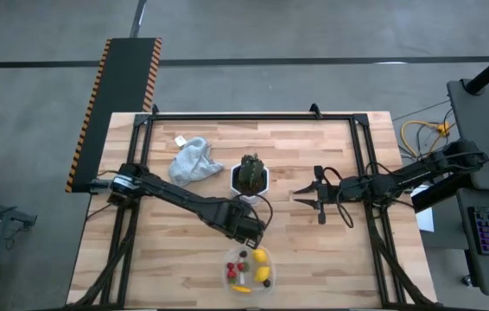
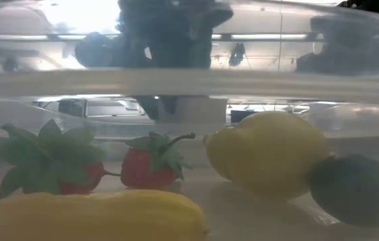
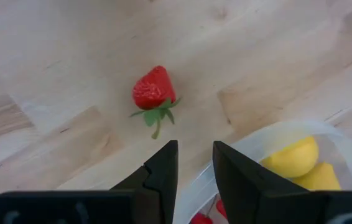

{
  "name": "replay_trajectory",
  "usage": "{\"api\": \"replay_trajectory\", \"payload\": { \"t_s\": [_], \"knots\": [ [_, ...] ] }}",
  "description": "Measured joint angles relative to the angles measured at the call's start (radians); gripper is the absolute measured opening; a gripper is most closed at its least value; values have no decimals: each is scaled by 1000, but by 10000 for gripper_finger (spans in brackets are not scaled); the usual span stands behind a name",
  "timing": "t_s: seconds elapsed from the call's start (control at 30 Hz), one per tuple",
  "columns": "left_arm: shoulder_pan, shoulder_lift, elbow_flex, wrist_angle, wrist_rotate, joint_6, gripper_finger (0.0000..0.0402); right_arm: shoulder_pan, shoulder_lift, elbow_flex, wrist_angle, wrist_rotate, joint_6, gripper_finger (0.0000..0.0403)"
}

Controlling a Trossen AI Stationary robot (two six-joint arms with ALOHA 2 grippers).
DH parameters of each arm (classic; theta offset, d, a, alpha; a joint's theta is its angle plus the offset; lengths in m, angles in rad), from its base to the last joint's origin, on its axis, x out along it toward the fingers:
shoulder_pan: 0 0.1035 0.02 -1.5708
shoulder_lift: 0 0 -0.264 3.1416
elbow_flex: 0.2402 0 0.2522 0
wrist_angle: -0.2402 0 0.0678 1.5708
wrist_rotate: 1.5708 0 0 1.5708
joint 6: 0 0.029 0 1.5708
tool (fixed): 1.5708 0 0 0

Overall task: Pick and placing Produce into tupperware
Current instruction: Put the red strawberry into the transparent bin

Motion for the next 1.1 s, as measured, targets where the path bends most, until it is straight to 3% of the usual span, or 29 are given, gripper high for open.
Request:
{"api": "replay_trajectory", "payload": {
  "t_s": [0.47,0.63,1.1],
  "knots": [
    [3,0,-78,31,-3,-45,86,0,0,0,-21,0,-32,101],
    [3,2,-145,137,-2,-56,86,0,0,0,-23,0,-32,109],
    [4,2,-156,138,29,-58,86,0,0,0,-26,0,-28,105]
  ]
}}
